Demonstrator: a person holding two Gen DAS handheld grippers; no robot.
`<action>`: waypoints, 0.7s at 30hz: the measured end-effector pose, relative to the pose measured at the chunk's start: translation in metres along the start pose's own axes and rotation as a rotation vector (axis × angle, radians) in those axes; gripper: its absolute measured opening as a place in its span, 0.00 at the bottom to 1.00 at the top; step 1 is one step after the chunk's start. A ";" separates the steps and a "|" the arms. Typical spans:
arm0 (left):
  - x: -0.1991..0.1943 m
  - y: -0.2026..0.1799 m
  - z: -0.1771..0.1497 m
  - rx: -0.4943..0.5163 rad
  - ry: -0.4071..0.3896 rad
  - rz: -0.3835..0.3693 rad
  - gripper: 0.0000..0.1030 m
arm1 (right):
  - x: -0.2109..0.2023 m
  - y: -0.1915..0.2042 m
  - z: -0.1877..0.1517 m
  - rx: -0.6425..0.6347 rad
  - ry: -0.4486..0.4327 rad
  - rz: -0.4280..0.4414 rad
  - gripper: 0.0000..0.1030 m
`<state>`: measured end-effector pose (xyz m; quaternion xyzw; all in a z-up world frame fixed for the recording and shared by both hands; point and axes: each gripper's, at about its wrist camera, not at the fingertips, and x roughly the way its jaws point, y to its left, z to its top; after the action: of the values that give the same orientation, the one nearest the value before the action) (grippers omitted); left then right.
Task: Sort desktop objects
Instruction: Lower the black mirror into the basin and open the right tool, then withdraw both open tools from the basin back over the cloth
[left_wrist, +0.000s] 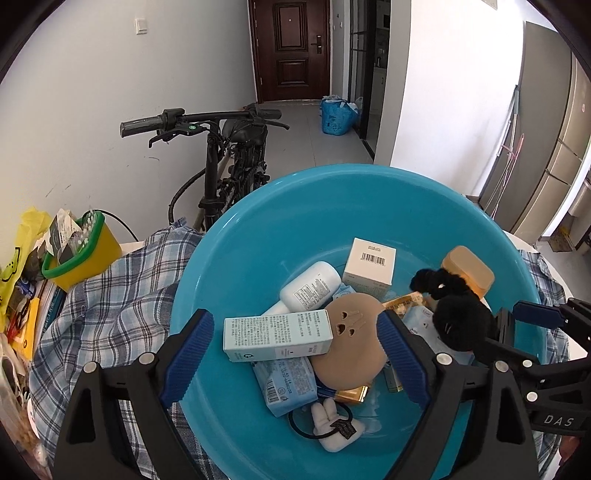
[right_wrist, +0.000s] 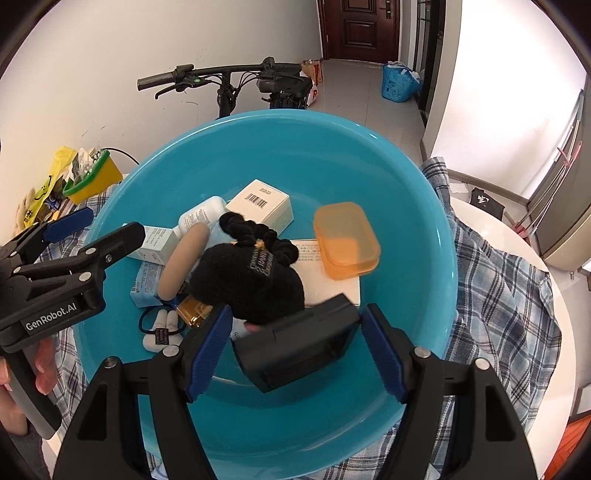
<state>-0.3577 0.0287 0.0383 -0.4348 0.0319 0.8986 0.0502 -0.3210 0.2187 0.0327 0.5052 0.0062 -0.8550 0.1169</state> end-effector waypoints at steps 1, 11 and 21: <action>0.000 0.002 0.000 -0.014 0.000 -0.014 0.89 | -0.001 -0.002 0.000 0.009 -0.006 0.006 0.71; -0.027 0.018 -0.004 -0.062 -0.152 -0.033 0.89 | -0.042 -0.018 -0.006 0.041 -0.243 -0.076 0.93; -0.085 0.020 -0.013 -0.052 -0.455 -0.030 1.00 | -0.095 -0.020 -0.016 0.002 -0.539 -0.185 1.00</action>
<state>-0.2977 0.0023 0.0975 -0.2227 -0.0100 0.9731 0.0584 -0.2670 0.2585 0.1052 0.2571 0.0202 -0.9655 0.0355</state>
